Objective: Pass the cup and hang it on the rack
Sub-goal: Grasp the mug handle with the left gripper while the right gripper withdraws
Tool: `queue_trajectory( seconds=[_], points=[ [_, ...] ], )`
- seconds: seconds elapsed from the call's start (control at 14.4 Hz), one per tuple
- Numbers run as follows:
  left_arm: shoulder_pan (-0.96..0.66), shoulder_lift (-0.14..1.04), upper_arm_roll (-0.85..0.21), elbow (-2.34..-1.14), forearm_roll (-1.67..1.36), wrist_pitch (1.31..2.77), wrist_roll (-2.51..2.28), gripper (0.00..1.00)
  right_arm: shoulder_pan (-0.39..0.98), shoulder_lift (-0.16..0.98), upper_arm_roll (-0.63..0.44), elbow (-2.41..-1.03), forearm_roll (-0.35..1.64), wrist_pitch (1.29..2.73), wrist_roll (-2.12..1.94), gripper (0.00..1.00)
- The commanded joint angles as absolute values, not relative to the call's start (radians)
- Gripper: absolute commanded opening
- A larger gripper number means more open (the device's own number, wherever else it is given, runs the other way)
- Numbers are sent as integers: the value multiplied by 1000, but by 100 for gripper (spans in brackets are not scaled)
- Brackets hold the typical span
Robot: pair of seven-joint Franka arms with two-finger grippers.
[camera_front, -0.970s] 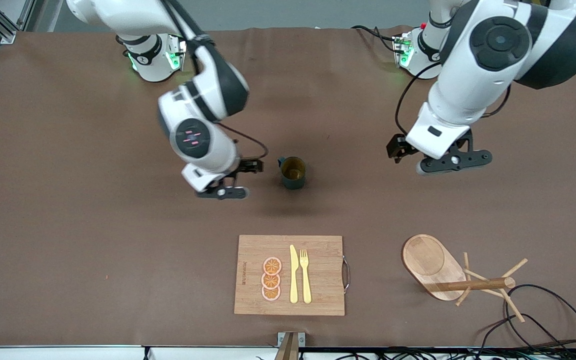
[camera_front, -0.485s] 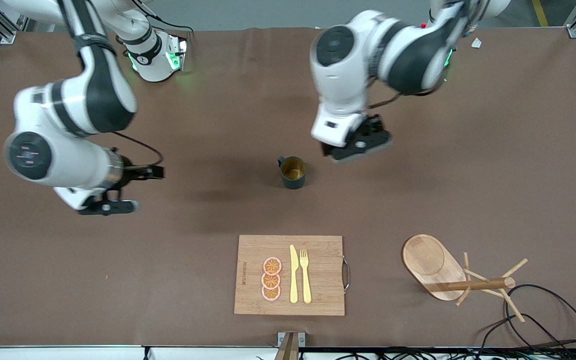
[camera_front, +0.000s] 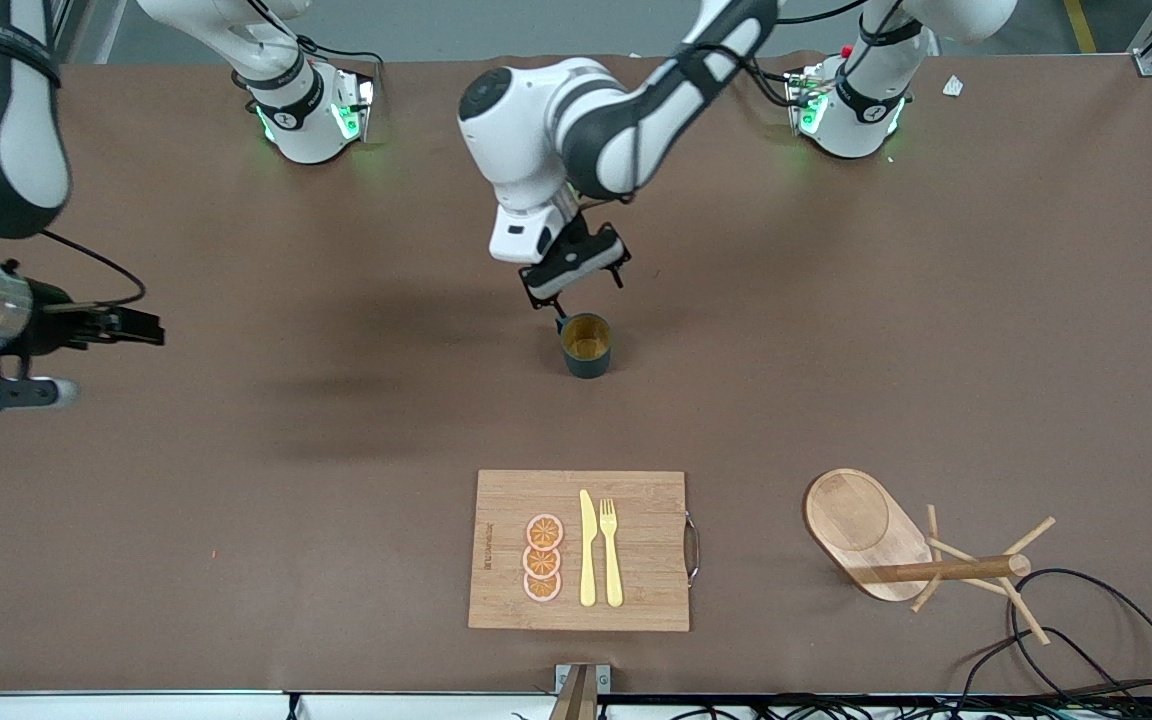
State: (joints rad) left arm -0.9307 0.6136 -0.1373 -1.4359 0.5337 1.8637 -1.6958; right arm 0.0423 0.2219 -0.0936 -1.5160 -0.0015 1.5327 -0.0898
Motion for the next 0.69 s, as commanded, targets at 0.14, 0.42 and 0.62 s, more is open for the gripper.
queue_trajectory(
  seconds=[0.14,0.42,0.62],
  points=[
    [-1032,784,-121,-1304,672,1856,-2009,100,15,192,-71,-1458,-54,1459,-92,100],
    [-1057,867,-123,-1298,761,1865,-2172,99,5,218,-71,-1405,-52,1439,-92,100],
    [-1058,887,-121,-1304,765,1864,-2181,93,-34,218,-68,-1408,-28,1434,-87,100]
  ],
)
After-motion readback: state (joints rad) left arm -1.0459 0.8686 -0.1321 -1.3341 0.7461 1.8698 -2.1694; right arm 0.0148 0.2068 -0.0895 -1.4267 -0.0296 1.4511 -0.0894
